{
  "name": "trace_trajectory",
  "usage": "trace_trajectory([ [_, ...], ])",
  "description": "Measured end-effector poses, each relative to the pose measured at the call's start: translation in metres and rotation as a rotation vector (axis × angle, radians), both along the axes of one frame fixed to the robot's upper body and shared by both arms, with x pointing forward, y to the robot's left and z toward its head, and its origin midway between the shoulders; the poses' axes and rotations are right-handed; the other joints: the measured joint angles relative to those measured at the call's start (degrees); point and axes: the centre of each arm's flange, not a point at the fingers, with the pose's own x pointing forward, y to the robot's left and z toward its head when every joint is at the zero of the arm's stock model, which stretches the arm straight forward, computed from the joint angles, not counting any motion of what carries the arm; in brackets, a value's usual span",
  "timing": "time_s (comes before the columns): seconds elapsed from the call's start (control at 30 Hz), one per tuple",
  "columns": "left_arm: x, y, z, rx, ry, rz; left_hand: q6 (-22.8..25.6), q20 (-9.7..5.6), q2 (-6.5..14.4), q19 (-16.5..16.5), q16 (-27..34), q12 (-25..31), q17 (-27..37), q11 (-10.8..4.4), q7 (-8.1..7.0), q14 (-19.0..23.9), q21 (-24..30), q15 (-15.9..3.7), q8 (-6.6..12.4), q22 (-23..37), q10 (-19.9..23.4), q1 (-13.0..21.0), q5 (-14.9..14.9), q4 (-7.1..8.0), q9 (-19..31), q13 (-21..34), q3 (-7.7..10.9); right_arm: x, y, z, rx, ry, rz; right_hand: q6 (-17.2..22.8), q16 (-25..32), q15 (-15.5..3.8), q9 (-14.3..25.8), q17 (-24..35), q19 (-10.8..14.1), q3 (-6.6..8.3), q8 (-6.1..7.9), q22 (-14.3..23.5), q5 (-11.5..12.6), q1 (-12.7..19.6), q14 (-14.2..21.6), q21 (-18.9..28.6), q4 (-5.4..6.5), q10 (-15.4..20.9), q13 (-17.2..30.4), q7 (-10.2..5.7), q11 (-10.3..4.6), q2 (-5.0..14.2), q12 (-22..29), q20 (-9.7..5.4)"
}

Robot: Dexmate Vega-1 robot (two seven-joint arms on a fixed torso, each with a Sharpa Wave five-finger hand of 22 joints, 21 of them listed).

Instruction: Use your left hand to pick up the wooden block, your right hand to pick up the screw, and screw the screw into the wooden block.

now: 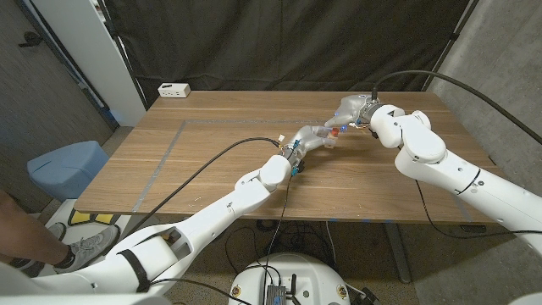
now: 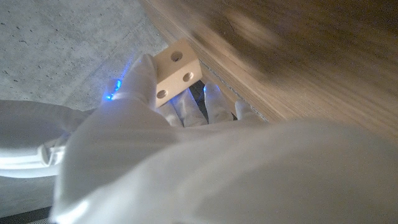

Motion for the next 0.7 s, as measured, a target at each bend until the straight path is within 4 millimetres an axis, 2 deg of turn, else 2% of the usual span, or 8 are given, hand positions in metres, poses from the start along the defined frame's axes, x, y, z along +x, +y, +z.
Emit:
trace_trajectory([
  [0.5,0.003,0.005,0.005,-0.009,0.002,-0.006,0.00,0.00,0.00,0.00,0.42,0.00,0.00,0.00,0.00,0.00,0.00,0.00,0.00,0.00,0.00,-0.01,-0.17,0.01,0.04,0.00,-0.01,-0.005,-0.014,0.004,0.108,-0.046,-0.010,-9.73,-0.43,0.00,0.37,0.00,-0.40,0.00,-5.91,-0.01,0.00,-1.05,0.01,0.00,0.00,-2.61,-0.01,-0.25,1.54,0.45,-0.22,0.83],
  [0.7,0.004,0.008,0.007,-0.016,0.006,-0.010,0.00,0.00,0.00,0.00,0.42,0.00,-0.01,0.00,0.00,0.00,0.00,0.00,-0.01,0.00,0.00,-0.01,-0.33,0.01,0.04,0.00,-0.01,-0.006,-0.019,0.000,0.147,-0.054,-0.007,-11.56,-0.43,0.00,0.40,-0.14,-0.08,0.00,-7.05,-0.01,0.00,-1.05,0.01,0.00,0.00,-3.19,-0.01,-0.06,2.13,0.45,-0.22,1.14],
])
